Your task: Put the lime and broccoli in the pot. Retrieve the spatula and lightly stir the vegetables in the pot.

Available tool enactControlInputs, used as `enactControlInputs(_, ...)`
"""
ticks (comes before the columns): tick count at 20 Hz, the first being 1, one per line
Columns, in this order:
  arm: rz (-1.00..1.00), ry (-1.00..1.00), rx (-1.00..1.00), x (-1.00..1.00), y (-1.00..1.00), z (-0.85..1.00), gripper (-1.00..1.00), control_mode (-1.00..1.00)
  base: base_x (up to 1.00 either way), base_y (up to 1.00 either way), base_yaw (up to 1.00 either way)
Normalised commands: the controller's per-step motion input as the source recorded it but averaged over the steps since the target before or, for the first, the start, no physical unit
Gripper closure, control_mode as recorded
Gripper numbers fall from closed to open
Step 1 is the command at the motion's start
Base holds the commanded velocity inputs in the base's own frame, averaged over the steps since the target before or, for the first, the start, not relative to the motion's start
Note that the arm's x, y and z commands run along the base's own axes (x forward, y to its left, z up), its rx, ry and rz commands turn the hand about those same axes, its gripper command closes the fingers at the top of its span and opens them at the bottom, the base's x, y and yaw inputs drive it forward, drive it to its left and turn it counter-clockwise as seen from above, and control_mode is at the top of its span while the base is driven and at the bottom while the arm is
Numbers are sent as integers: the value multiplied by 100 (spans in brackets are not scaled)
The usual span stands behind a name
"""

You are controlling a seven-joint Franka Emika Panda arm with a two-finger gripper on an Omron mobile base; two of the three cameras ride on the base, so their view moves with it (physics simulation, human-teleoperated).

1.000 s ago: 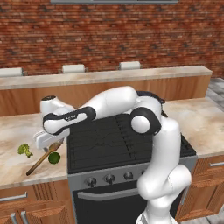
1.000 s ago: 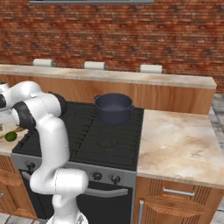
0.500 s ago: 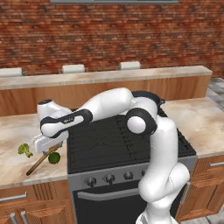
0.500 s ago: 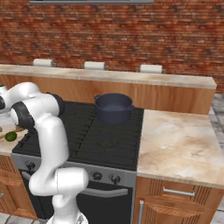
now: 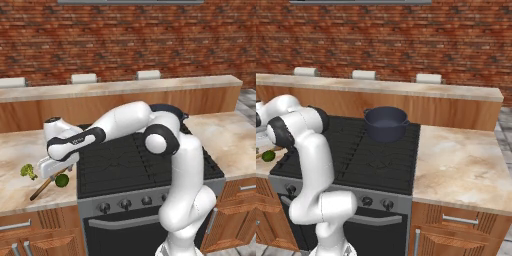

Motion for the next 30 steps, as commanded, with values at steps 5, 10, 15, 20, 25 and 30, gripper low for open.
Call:
enactControlInputs(5, 0, 0, 0, 12, 0, -12, -100, -100, 0, 0, 0)
enactControlInputs(10, 0, 0, 0, -3, 0, -9, -100, -100, 0, 0, 0)
enactControlInputs(15, 0, 0, 0, -7, 0, -2, -100, -100, 0, 0, 0)
enactControlInputs(20, 0, 0, 0, 0, 0, -16, -100, -100, 0, 0, 0)
enactControlInputs(25, 0, 0, 0, 0, 0, -23, -100, -100, 0, 0, 0)
enactControlInputs(30, 0, 0, 0, 0, 0, -15, -100, -100, 0, 0, 0)
